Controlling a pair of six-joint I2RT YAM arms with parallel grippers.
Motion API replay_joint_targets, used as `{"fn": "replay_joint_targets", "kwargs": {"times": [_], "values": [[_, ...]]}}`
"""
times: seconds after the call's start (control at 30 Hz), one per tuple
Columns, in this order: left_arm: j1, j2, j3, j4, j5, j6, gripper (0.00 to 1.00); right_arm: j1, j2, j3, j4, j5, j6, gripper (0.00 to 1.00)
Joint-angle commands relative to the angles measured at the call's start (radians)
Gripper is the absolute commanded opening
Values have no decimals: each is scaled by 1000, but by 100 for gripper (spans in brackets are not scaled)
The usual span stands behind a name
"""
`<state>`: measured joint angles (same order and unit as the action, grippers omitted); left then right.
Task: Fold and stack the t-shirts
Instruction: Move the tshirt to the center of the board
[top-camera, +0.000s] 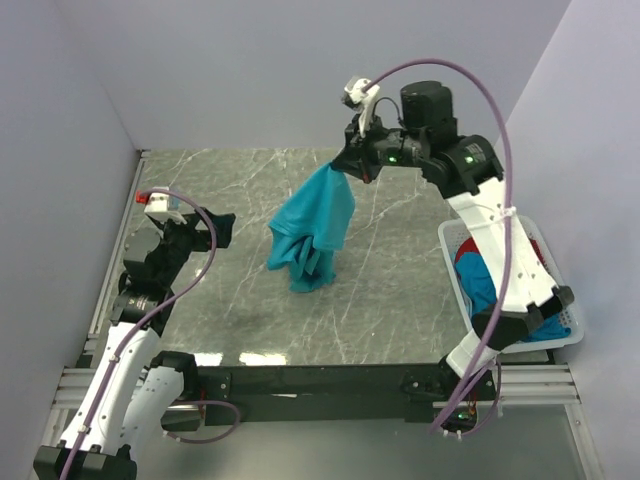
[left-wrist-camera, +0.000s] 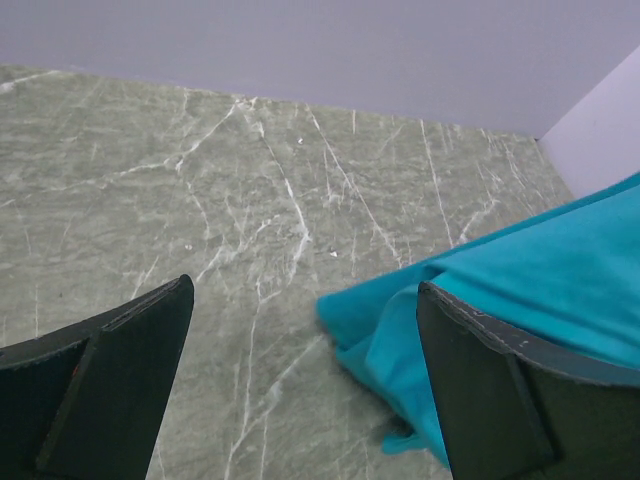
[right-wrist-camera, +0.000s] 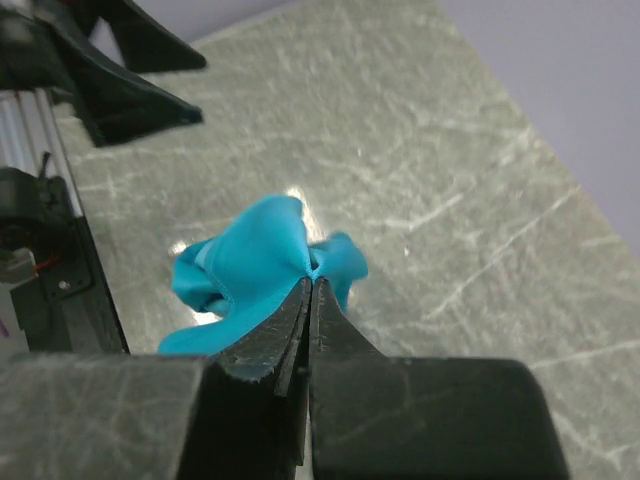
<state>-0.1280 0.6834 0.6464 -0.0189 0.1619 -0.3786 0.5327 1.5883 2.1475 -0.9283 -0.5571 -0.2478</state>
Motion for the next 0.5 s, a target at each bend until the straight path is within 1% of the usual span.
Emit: {"fn": "replay_joint_targets", "kwargs": {"times": [0.0,0.03,0.1,0.13,0.2,0.23,0.27,0.3,0.37,0.4,0.47], "values": [[-4,-13,-4,50,22,17,99,9,38,-31,43,59,-8,0],[-4,-15,-4,50,25,17,100,9,62,-31,42,66,-10,0],[-4,-16,-2,51,34,17,100,18,94,-26,43,77,-8,4],[-4,-16,-2,50,39,17,100,21,136,-20,40,82,-8,7],[-4,-16,-4,51,48,17,99,39,188,6,34,94,-4,19],[-4,-16,-4,51,48,17,100,47,247,21,19,98,-4,27],[-4,-15,-5,50,50,17,99,68,277,52,7,118,-10,45],[-4,-13,-5,51,56,18,99,81,306,72,-6,137,-14,51],[-4,-5,-4,48,63,20,99,104,378,124,-46,178,-27,61],[-4,-1,-2,47,67,20,99,118,395,139,-59,216,-31,64],[-4,18,-1,48,99,21,99,119,417,137,-76,229,-42,68]]}}
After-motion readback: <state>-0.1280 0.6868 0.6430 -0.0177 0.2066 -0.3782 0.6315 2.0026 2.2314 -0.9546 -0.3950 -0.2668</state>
